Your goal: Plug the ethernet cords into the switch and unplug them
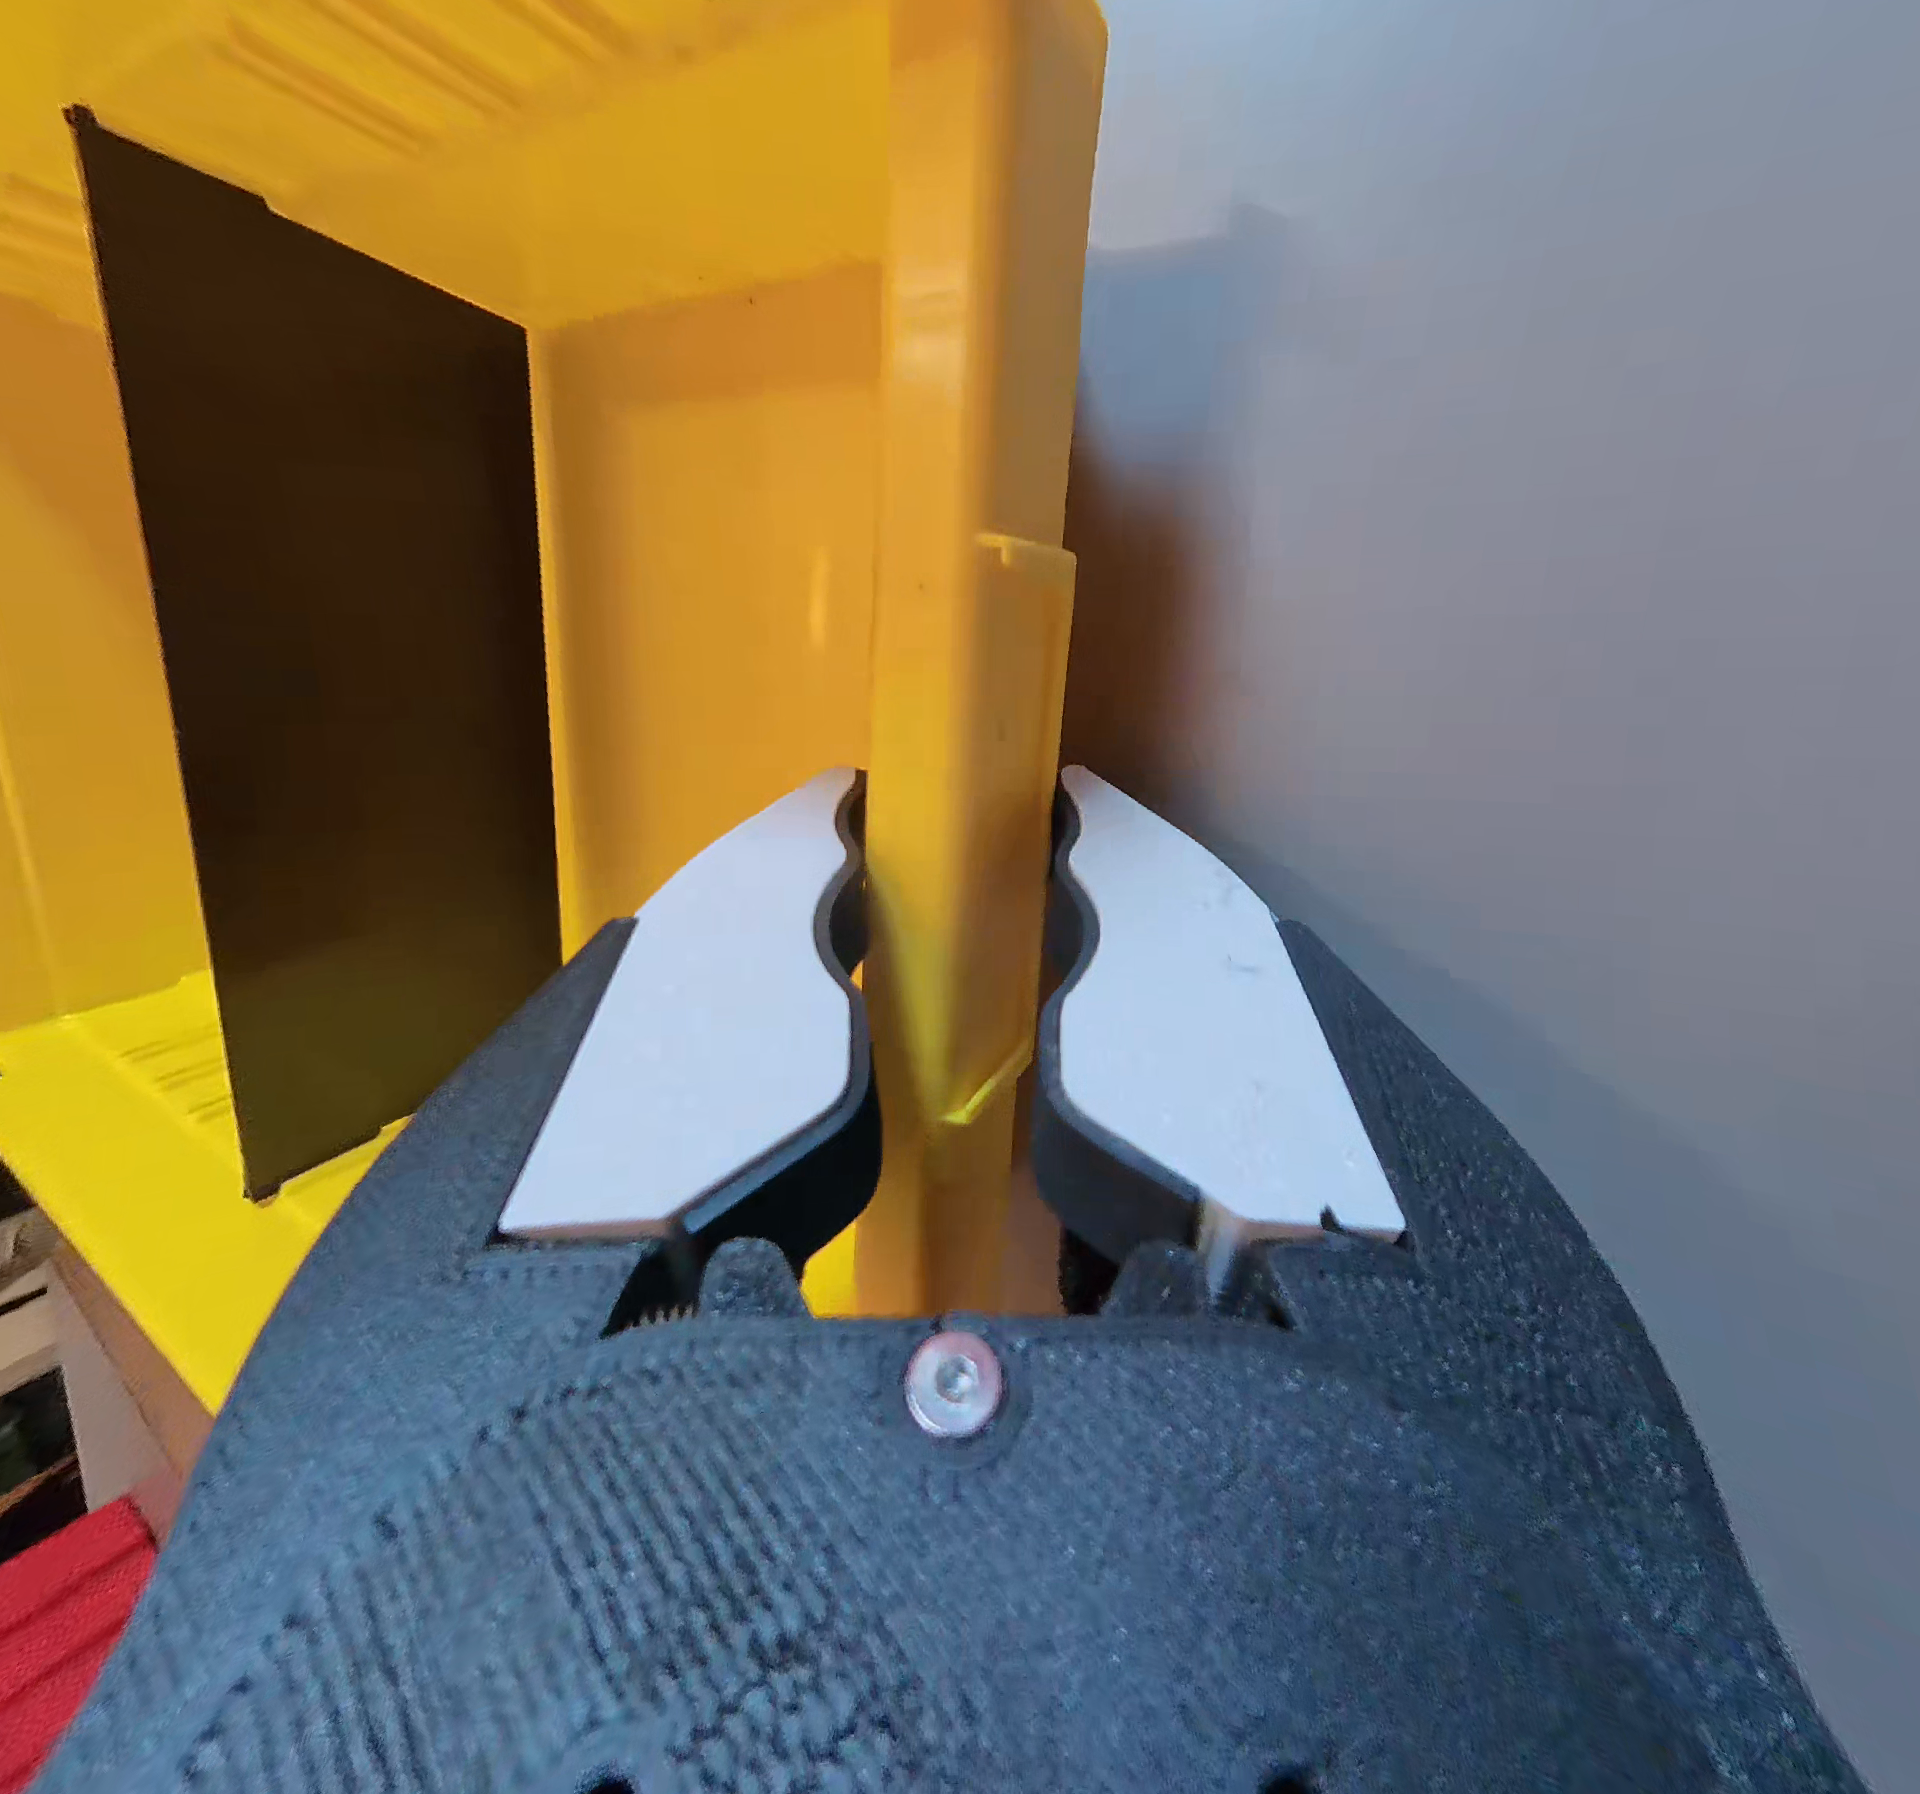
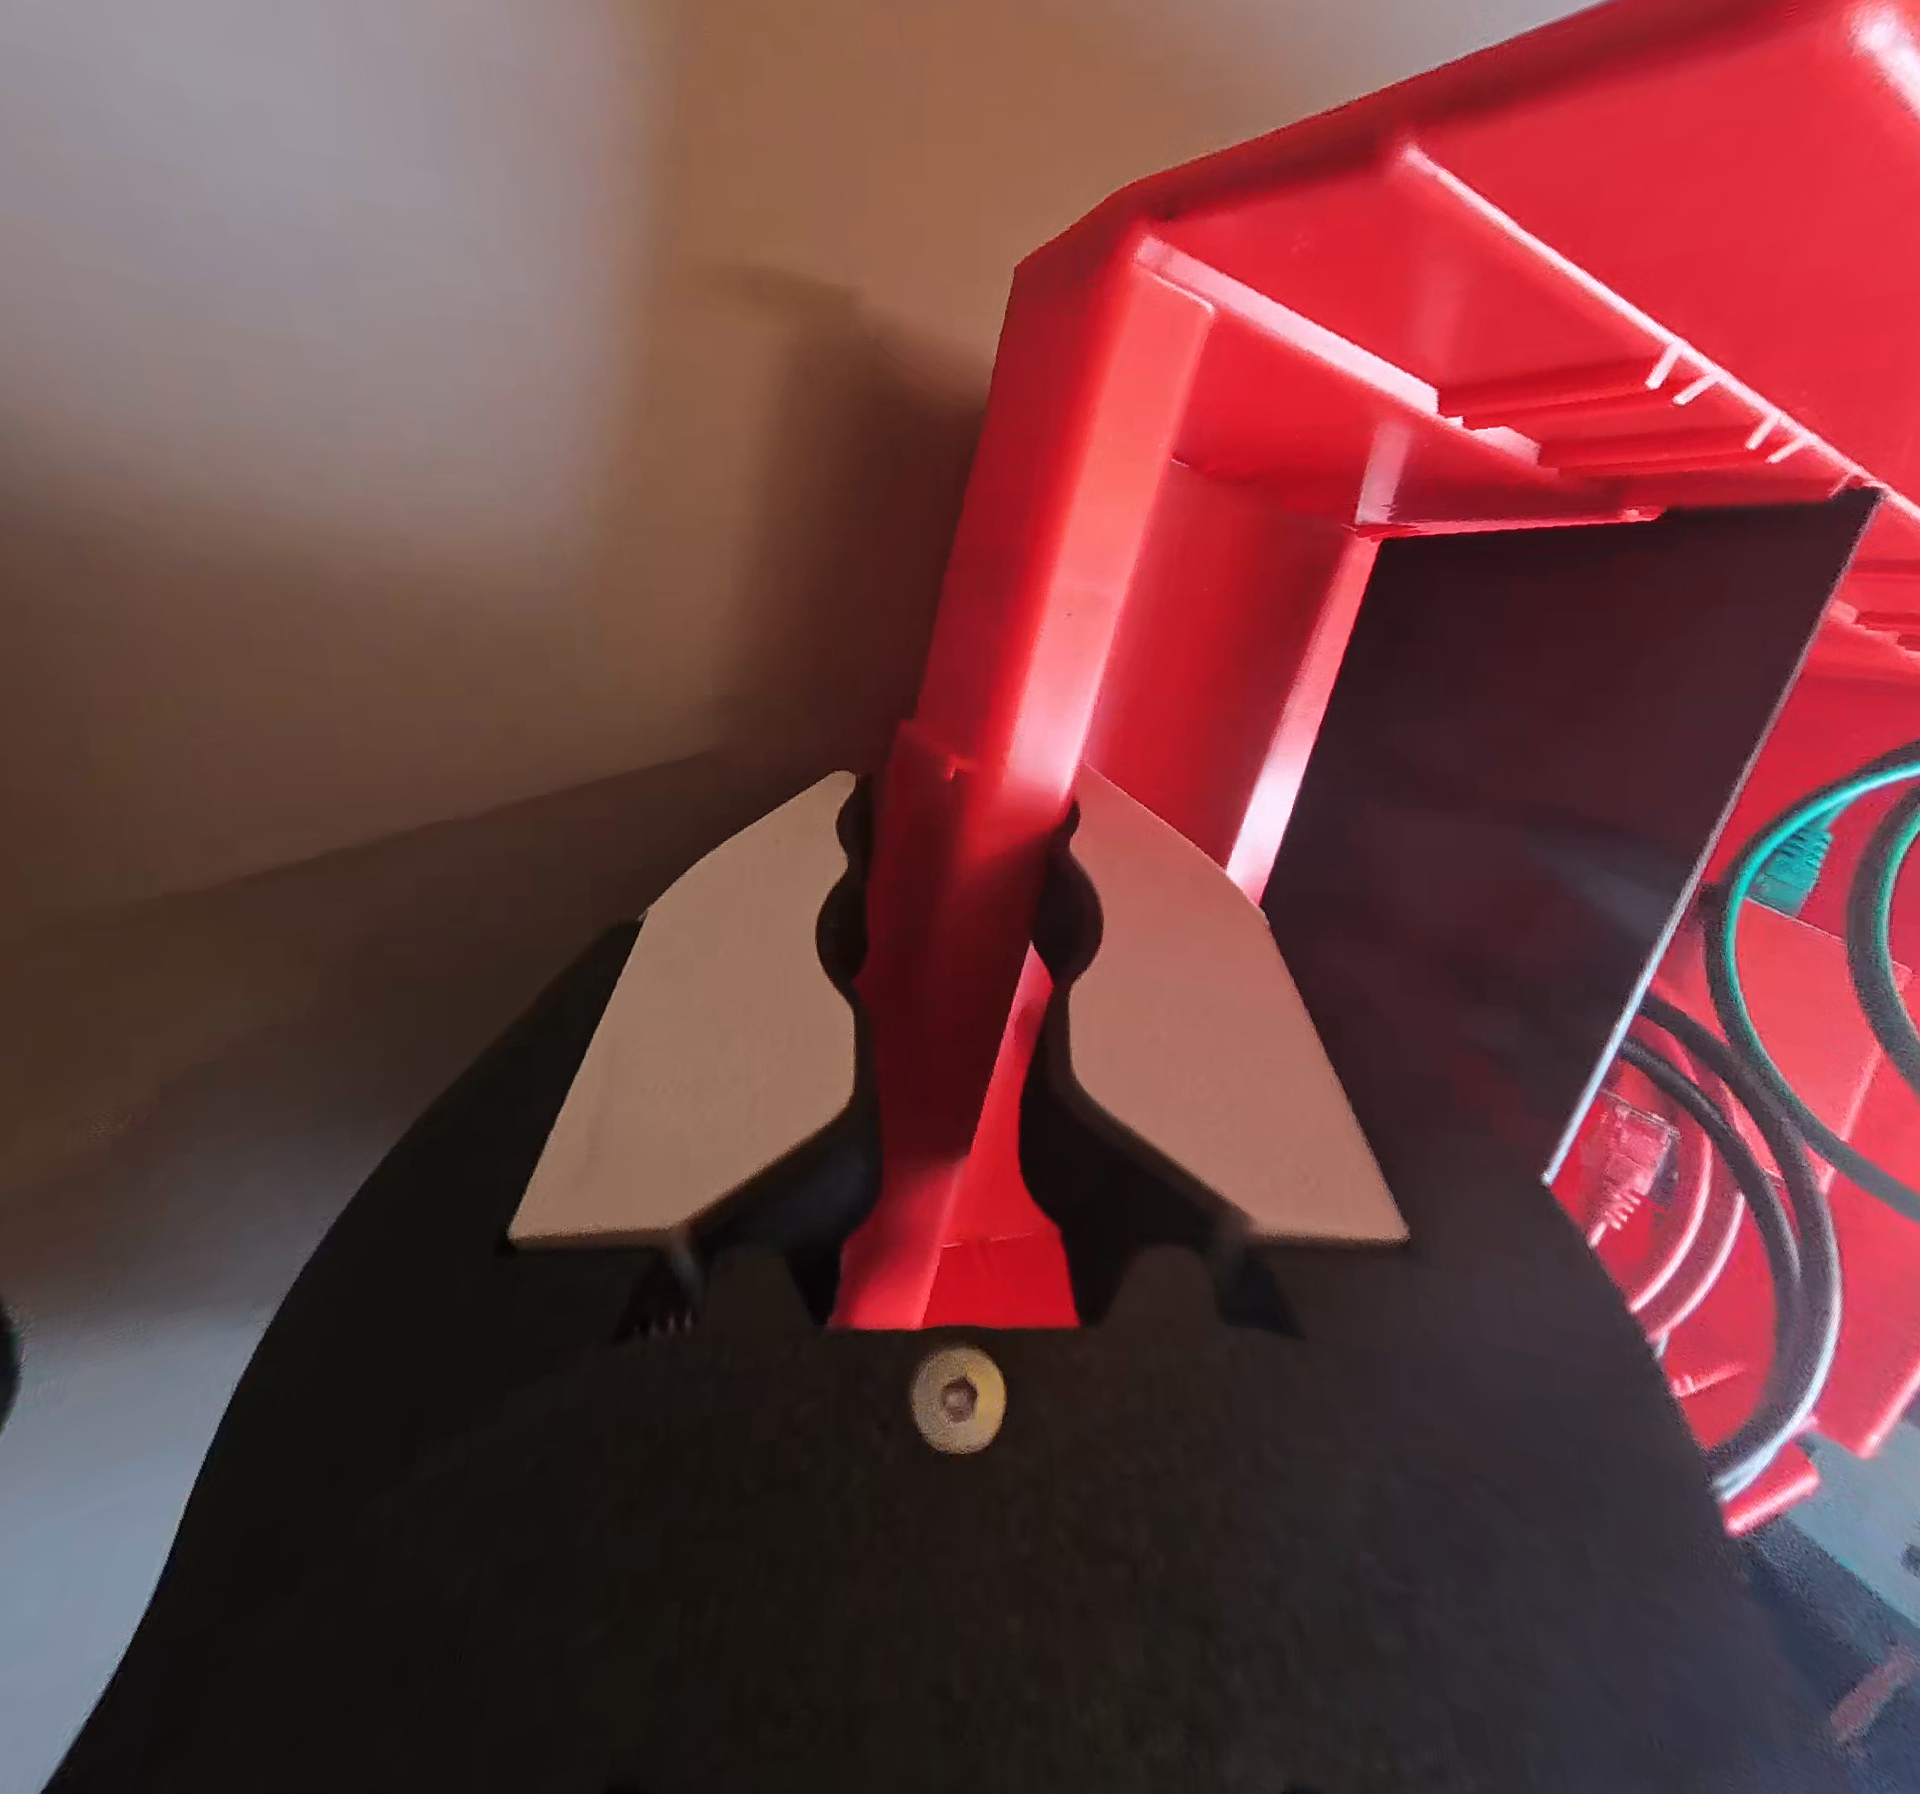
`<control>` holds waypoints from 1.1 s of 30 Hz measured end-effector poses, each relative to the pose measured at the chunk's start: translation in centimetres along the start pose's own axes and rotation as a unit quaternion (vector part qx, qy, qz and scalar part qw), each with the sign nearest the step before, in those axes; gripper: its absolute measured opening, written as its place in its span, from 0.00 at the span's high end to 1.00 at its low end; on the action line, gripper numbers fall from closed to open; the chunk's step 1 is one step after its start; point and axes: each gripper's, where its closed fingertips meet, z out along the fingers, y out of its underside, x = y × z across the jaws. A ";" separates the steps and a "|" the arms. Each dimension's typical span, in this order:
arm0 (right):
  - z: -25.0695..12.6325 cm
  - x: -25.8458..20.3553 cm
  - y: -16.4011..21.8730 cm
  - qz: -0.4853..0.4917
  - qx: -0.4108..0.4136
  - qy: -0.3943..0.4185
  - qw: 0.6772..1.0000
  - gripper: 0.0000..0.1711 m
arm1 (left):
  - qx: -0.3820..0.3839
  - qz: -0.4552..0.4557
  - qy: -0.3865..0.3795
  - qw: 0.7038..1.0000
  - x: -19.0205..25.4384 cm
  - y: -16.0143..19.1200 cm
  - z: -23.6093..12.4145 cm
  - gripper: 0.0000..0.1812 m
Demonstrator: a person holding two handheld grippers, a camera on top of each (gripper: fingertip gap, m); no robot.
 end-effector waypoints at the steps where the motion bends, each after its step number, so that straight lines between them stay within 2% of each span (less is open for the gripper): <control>1: -0.2 -0.7 -0.4 -0.012 0.005 0.000 1.000 0.83 | 0.005 0.007 0.001 1.000 0.2 -0.8 0.2 0.83; 8: -2.1 -6.1 -3.7 -0.084 0.048 0.019 0.995 0.83 | 0.048 0.070 0.007 0.996 1.9 -8.1 1.8 0.82; 12: -4.5 -8.0 -6.2 -0.056 0.118 0.068 0.989 0.81 | 0.092 0.092 -0.015 0.991 2.0 -11.3 2.0 0.80; 14: -7.6 -8.5 -7.3 0.011 0.201 0.072 0.977 0.80 | 0.142 0.044 -0.016 0.989 1.8 -12.5 0.6 0.77; 15: -9.3 -8.3 -7.2 0.055 0.242 0.081 0.965 0.80 | 0.176 0.008 -0.017 0.984 1.6 -13.0 -0.6 0.78; 18: -13.4 -6.1 -3.6 0.214 0.320 0.136 0.913 0.80 | 0.293 -0.101 0.001 0.951 2.3 -14.4 -5.4 0.79; 21: -14.1 -4.8 2.5 0.366 0.334 0.182 0.849 0.76 | 0.362 -0.221 0.084 0.902 5.3 -16.2 -9.4 0.79; 24: -12.9 -4.6 6.2 0.451 0.327 0.207 0.805 0.69 | 0.377 -0.322 0.148 0.856 8.8 -18.4 -11.1 0.78; 26: -11.8 -4.4 6.1 0.475 0.332 0.199 0.790 0.67 | 0.378 -0.376 0.168 0.829 10.5 -20.2 -10.9 0.76; 28: -10.3 -3.5 5.9 0.499 0.321 0.193 0.782 0.67 | 0.364 -0.409 0.146 0.824 10.9 -21.6 -9.1 0.74; 30: -8.9 -2.6 5.7 0.509 0.297 0.197 0.784 0.70 | 0.338 -0.426 0.113 0.832 10.5 -22.6 -6.5 0.72; 33: -8.3 -1.8 5.0 0.508 0.300 0.195 0.784 0.77 | 0.300 -0.407 0.076 0.860 9.8 -24.2 -3.4 0.72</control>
